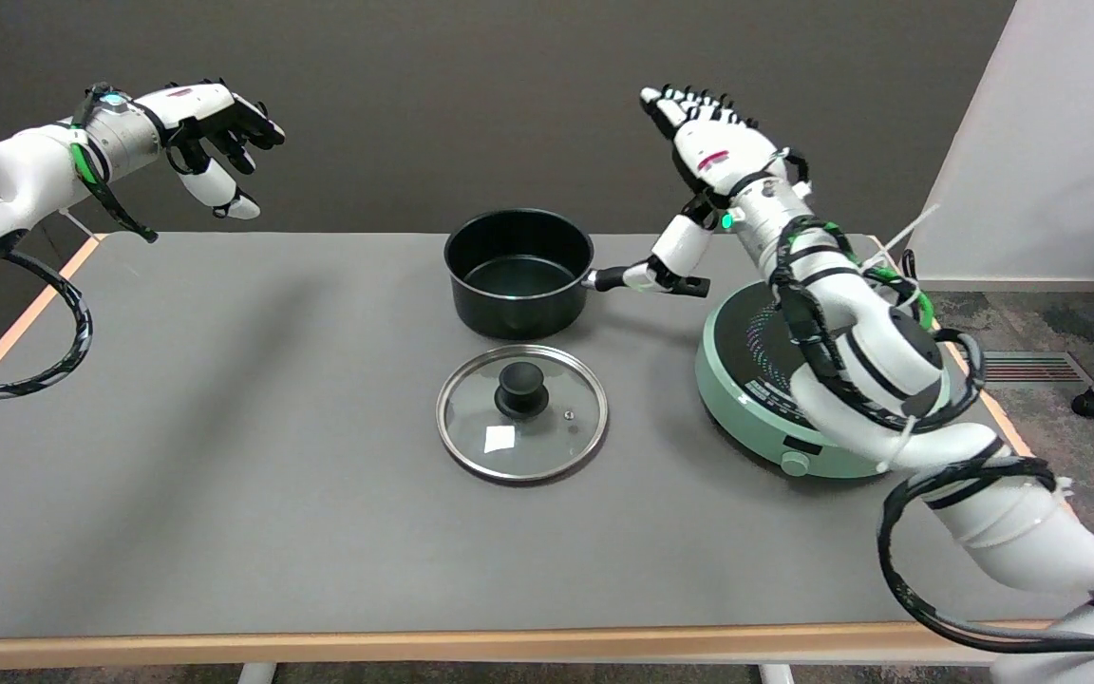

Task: Pick up the pot.

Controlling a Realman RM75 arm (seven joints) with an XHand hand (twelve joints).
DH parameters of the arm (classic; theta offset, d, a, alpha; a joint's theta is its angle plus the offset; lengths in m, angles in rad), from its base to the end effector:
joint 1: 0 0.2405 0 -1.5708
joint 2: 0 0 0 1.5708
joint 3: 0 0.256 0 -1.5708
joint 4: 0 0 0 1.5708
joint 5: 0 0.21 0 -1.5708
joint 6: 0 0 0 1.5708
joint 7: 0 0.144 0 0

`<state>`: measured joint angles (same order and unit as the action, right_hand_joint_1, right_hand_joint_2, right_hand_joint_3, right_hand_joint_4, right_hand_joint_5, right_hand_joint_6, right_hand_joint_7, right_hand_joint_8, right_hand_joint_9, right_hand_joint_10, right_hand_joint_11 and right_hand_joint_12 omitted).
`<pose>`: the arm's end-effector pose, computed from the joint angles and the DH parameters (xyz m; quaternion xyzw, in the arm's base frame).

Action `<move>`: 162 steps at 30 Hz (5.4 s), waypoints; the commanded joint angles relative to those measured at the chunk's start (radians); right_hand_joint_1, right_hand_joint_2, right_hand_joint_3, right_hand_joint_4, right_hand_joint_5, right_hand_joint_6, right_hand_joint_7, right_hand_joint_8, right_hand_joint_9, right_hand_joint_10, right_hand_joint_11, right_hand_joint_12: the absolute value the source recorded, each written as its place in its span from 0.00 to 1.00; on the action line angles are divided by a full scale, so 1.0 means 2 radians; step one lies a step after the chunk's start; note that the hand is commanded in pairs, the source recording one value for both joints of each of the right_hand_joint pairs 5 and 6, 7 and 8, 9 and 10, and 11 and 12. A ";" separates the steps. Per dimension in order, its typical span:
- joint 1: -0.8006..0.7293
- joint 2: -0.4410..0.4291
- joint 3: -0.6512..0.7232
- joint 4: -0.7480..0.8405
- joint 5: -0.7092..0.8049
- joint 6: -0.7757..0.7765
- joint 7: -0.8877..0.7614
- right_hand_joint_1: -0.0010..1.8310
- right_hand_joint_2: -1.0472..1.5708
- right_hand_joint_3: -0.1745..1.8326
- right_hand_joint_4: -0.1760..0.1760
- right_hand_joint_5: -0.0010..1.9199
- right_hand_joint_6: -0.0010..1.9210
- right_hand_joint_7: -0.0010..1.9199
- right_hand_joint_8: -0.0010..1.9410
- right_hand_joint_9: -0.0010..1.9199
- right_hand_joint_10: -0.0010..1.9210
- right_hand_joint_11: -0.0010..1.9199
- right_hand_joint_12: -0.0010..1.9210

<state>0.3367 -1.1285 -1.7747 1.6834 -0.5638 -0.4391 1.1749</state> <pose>-0.1313 -0.4099 0.3217 0.6561 -0.0181 0.1078 0.7467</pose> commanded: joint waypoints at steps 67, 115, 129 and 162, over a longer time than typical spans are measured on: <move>0.192 -0.117 -0.039 -0.402 -0.005 0.004 -0.075 0.66 0.12 0.84 1.00 0.01 0.01 0.01 0.01 0.01 0.01 0.01 0.01; 0.209 -0.121 -0.043 -0.448 0.024 0.015 -0.075 0.64 0.19 0.73 1.00 0.03 0.03 0.03 0.03 0.03 0.03 0.03 0.03; 0.210 -0.119 -0.044 -0.444 0.024 0.016 -0.076 0.61 0.19 0.92 1.00 0.34 0.34 0.34 0.33 0.34 0.34 0.34 0.34; 0.197 -0.114 -0.050 -0.451 0.088 0.017 -0.124 0.61 0.26 0.60 0.69 0.51 0.51 0.51 0.50 0.51 0.51 0.51 0.51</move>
<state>0.7482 -1.3648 -1.8701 0.7902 -0.4419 -0.4065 0.9743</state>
